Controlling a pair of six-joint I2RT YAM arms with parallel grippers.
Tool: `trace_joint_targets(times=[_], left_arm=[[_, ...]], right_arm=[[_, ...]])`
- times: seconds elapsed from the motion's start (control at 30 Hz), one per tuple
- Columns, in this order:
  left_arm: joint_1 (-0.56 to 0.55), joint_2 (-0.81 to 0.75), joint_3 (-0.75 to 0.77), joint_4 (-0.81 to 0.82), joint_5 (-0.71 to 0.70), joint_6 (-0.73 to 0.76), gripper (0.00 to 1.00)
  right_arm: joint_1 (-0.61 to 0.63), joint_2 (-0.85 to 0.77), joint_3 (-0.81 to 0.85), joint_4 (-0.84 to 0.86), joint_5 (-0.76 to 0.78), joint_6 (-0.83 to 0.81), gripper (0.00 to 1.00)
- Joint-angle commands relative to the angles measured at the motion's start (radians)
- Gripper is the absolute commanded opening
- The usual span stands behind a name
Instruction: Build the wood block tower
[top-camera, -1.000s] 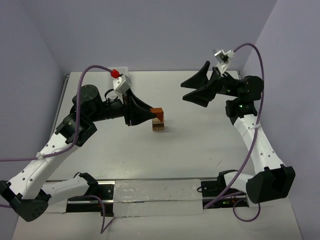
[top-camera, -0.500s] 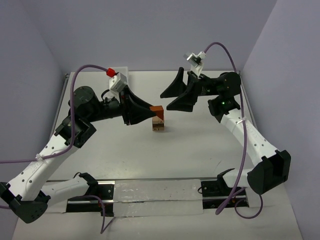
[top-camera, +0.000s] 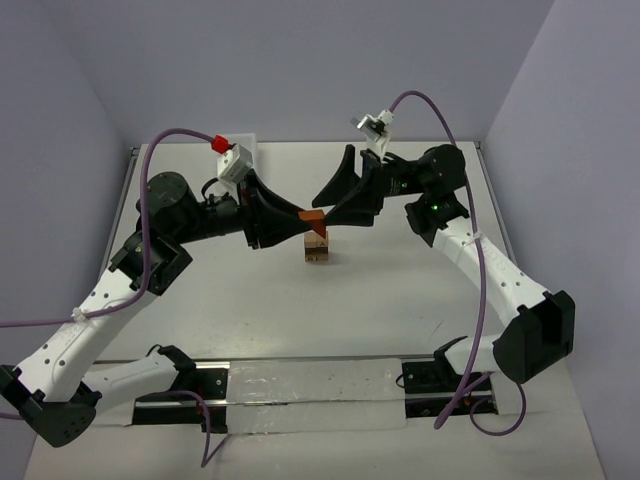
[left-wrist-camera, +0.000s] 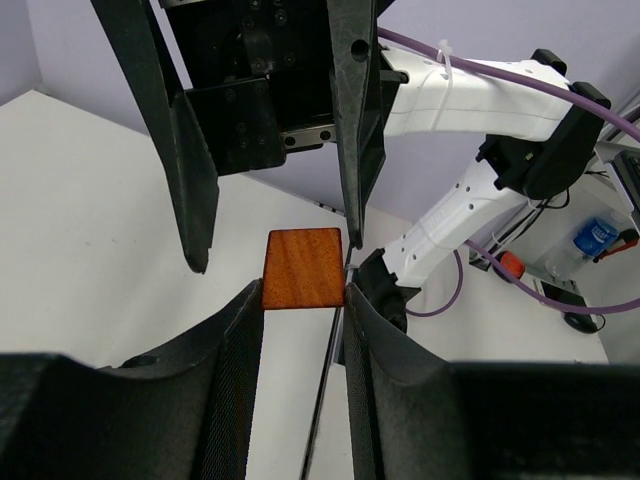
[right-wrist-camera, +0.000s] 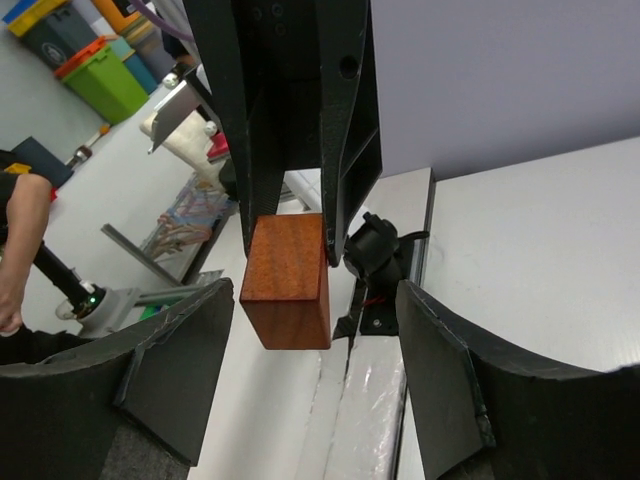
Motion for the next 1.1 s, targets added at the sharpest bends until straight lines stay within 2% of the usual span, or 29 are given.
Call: trace_joint_targets(times=[0.0,0.3,0.5,0.73,0.8,0.87,0.9,0.97,1.07], left_arm=[[0.011,-0.014,-0.005,0.048,-0.015,-0.01,0.0],[0.025,-0.007,-0.014,0.049,-0.017,-0.01,0.0],[0.026,-0.005,-0.017,0.046,-0.019,-0.014,0.0],[0.025,-0.004,-0.018,0.034,-0.024,-0.011,0.0],[0.026,-0.003,-0.016,0.023,-0.036,-0.009,0.02],[0.026,-0.002,-0.011,0.001,-0.059,-0.003,0.22],[0.027,-0.003,-0.009,-0.013,-0.066,-0.003,0.38],[0.042,-0.006,-0.001,-0.058,-0.119,-0.006,0.93],[0.111,0.011,0.045,-0.172,-0.132,-0.008,0.99]], right_arm=[[0.022,-0.012,-0.013,0.058,-0.022,0.012,0.71],[0.032,-0.015,-0.02,0.1,-0.028,0.037,0.6],[0.031,-0.011,-0.01,0.111,-0.024,0.045,0.45],[0.032,-0.006,-0.002,0.102,-0.026,0.039,0.33],[0.033,-0.005,0.003,0.104,-0.029,0.039,0.26],[0.031,-0.003,0.01,0.097,-0.036,0.031,0.19],[0.03,-0.003,0.012,0.093,-0.042,0.028,0.17],[0.026,-0.007,0.015,0.077,-0.055,0.012,0.11],[-0.015,-0.009,0.015,-0.014,-0.087,-0.069,0.08]])
